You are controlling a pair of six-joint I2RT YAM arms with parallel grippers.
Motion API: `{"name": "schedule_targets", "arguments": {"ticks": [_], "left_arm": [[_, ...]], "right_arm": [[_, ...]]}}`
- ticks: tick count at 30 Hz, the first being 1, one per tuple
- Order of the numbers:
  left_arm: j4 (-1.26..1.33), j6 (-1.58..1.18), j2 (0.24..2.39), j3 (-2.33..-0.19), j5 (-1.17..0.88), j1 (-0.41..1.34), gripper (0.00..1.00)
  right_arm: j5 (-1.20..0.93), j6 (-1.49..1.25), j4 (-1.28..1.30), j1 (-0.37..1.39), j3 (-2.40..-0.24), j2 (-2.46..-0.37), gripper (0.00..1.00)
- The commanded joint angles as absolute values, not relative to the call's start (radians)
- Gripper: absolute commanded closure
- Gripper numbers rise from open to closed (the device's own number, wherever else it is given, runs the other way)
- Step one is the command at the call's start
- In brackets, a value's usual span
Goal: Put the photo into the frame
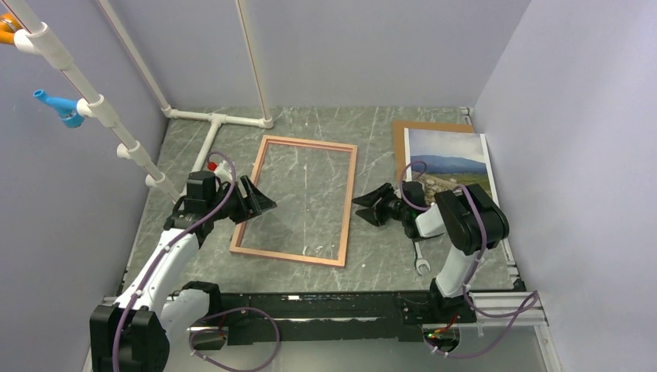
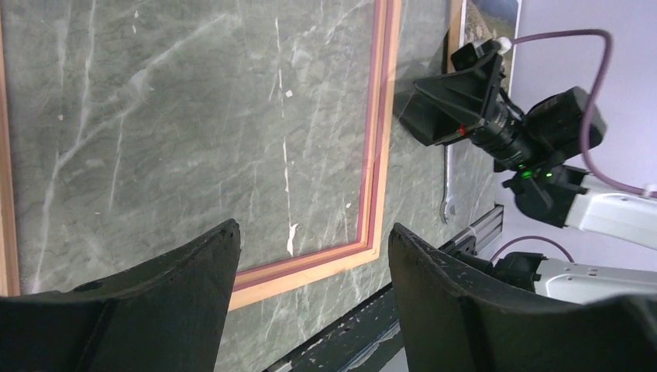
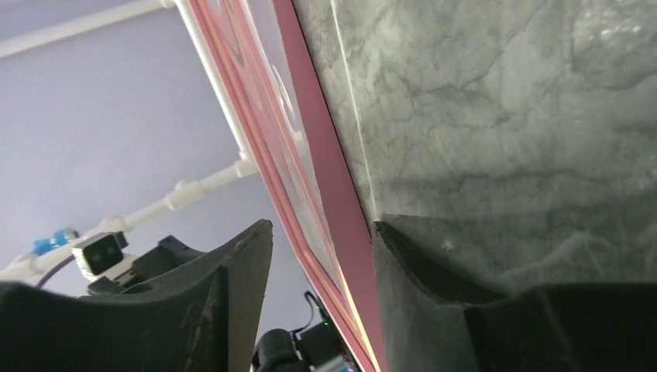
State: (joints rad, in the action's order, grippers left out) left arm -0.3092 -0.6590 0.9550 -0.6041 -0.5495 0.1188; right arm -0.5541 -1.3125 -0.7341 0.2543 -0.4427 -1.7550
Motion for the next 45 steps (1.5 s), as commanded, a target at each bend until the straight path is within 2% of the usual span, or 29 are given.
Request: {"name": "schedule_targets", "arguments": {"ticks": [1, 6, 11, 14, 21, 29, 34, 39, 42, 43, 44, 45], "left_arm": [[-0.245, -0.681, 0.950, -0.598, -0.579, 0.114, 0.27], [-0.262, -0.667, 0.947, -0.606, -0.573, 0.114, 0.27], [-0.257, -0.670, 0.941, -0.592, -0.573, 0.114, 0.27], [-0.257, -0.671, 0.937, -0.590, -0.572, 0.114, 0.27], [-0.271, -0.661, 0.928, -0.588, -0.566, 0.114, 0.27], [-0.310, -0.632, 0.928, -0.606, -0.560, 0.114, 0.27], [-0.300, -0.636, 0.941, -0.606, -0.568, 0.114, 0.27], [-0.276, -0.645, 0.954, -0.593, -0.572, 0.114, 0.27], [-0.259, -0.651, 0.963, -0.591, -0.582, 0.114, 0.27], [-0.260, -0.650, 0.966, -0.593, -0.581, 0.114, 0.27], [-0.264, -0.646, 0.968, -0.596, -0.582, 0.114, 0.27], [-0.273, -0.641, 0.969, -0.600, -0.578, 0.114, 0.27]], "right_arm": [[-0.471, -1.445, -1.070, 0.275, -0.395, -1.847, 0.48], [-0.463, -1.431, -1.116, 0.279, -0.401, -1.857, 0.55], [-0.487, -1.420, -1.098, 0.279, -0.450, -1.856, 0.74], [-0.486, -1.393, -1.015, 0.278, -0.468, -1.813, 0.87], [-0.518, -1.256, -0.709, 0.261, -0.527, -1.677, 1.00], [-0.755, -1.086, -0.453, 0.140, -0.587, -1.635, 1.00], [-0.858, -0.766, -0.034, 0.067, -0.735, -1.637, 1.00], [-0.860, -0.431, 0.380, 0.015, -0.909, -1.721, 1.00], [-0.859, -0.420, 0.370, 0.005, -0.926, -1.784, 1.00], [-0.856, -0.439, 0.344, 0.005, -0.923, -1.797, 0.96], [-0.853, -0.458, 0.317, 0.005, -0.922, -1.810, 0.87], [-0.849, -0.472, 0.299, 0.005, -0.926, -1.825, 0.74]]}}
